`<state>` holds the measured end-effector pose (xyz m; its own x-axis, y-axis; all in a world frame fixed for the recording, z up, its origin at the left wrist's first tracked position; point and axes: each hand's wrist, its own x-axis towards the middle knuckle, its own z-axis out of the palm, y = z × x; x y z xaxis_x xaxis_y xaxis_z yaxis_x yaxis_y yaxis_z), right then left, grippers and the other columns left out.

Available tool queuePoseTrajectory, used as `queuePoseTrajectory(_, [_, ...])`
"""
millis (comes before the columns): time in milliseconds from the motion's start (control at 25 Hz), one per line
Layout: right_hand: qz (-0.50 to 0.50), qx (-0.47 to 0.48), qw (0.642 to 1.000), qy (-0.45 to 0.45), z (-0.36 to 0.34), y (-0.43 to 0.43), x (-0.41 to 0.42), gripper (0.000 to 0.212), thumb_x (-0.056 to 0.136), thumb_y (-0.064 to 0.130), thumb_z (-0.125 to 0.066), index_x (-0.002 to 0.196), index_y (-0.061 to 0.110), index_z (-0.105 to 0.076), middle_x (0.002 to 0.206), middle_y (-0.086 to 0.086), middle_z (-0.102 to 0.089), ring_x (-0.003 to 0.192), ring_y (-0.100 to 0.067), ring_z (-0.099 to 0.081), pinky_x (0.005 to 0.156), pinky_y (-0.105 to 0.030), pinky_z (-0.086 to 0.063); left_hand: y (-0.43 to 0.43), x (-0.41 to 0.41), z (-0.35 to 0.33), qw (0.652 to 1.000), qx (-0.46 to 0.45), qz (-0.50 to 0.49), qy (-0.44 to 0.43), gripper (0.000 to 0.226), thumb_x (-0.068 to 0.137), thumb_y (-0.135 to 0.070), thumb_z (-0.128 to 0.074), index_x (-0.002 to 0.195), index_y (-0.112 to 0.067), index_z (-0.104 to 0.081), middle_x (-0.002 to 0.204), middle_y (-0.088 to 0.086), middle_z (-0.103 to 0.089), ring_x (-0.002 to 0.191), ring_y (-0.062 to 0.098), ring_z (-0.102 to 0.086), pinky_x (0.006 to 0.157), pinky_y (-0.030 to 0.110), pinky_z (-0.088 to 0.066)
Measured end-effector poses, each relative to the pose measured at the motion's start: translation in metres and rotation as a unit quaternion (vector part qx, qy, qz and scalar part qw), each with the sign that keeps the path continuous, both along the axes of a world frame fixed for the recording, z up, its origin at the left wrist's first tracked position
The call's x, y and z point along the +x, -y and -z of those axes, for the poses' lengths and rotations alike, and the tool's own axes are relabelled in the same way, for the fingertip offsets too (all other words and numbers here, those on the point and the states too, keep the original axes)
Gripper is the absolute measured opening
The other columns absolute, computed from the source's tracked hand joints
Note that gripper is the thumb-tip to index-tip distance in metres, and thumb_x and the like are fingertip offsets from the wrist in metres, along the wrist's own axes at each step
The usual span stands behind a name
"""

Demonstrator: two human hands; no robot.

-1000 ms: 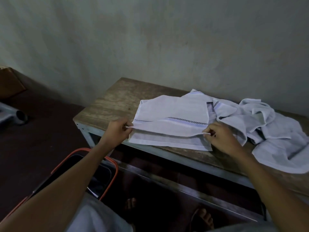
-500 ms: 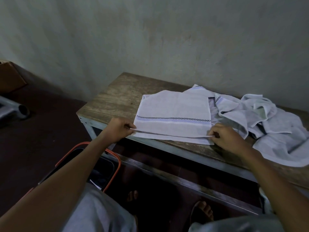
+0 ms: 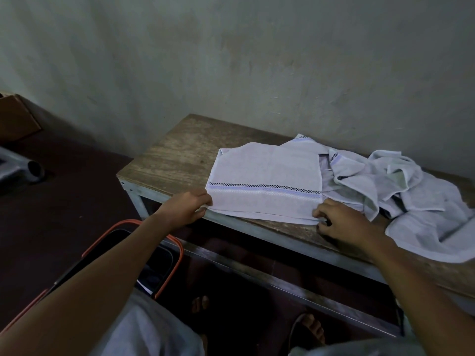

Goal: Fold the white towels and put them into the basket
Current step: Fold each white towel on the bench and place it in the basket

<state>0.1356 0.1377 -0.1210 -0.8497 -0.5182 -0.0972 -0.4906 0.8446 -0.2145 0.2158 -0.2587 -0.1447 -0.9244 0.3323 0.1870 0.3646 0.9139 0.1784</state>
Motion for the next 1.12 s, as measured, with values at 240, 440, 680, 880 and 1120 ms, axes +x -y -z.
queuePoseTrajectory(240, [0.025, -0.081, 0.991, -0.100, -0.011, 0.008, 0.011, 0.008, 0.087, 0.016, -0.050, 0.094, 0.014, -0.053, 0.094, -0.005, -0.060, 0.086, -0.025, -0.058, 0.066, -0.033, -0.041, 0.000, 0.002, -0.035, 0.997, 0.032, -0.027, -0.071, 0.032, 0.082, -0.031, -0.040, 0.096, -0.010, -0.058, 0.088, 0.009, -0.060, 0.072, 0.028, -0.059, 0.060, 0.037, -0.051])
queuePoseTrajectory(440, [-0.021, -0.087, 0.987, -0.132, -0.129, 0.009, -0.026, 0.023, 0.090, 0.005, -0.050, 0.113, 0.004, -0.055, 0.108, -0.010, -0.056, 0.098, -0.028, -0.057, 0.079, -0.032, -0.040, 0.010, -0.014, -0.155, 0.988, -0.043, -0.013, -0.150, 0.042, 0.090, -0.036, -0.030, 0.099, -0.005, -0.058, 0.093, 0.015, -0.058, 0.081, 0.031, -0.059, 0.070, 0.035, -0.049])
queuePoseTrajectory(680, [0.001, -0.020, 0.966, -0.257, -0.325, 0.005, -0.015, 0.008, 0.088, 0.005, -0.055, 0.088, 0.002, -0.062, 0.090, -0.020, -0.065, 0.085, -0.032, -0.059, 0.070, -0.032, -0.038, -0.009, -0.004, -0.341, 0.968, -0.061, -0.106, -0.220, 0.023, 0.093, -0.012, -0.045, 0.110, -0.007, -0.059, 0.112, 0.015, -0.059, 0.104, 0.033, -0.055, 0.084, 0.038, -0.046])
queuePoseTrajectory(880, [0.040, -0.036, 0.960, -0.274, -0.388, -0.007, 0.028, 0.008, 0.093, 0.014, -0.053, 0.089, 0.012, -0.060, 0.084, -0.012, -0.064, 0.077, -0.025, -0.055, 0.067, -0.034, -0.042, -0.028, 0.025, -0.405, 0.943, -0.076, -0.153, -0.285, 0.025, 0.086, -0.011, -0.049, 0.108, -0.015, -0.060, 0.113, 0.009, -0.063, 0.107, 0.031, -0.055, 0.086, 0.037, -0.040])
queuePoseTrajectory(1120, [0.065, -0.080, 0.948, -0.301, -0.409, -0.037, 0.051, 0.008, 0.090, 0.023, -0.060, 0.082, 0.024, -0.058, 0.085, -0.005, -0.064, 0.079, -0.026, -0.058, 0.073, -0.035, -0.046, -0.043, 0.041, -0.407, 0.943, -0.003, -0.136, -0.305, 0.020, 0.090, -0.016, -0.048, 0.104, -0.010, -0.062, 0.107, 0.011, -0.064, 0.097, 0.031, -0.057, 0.081, 0.037, -0.045])
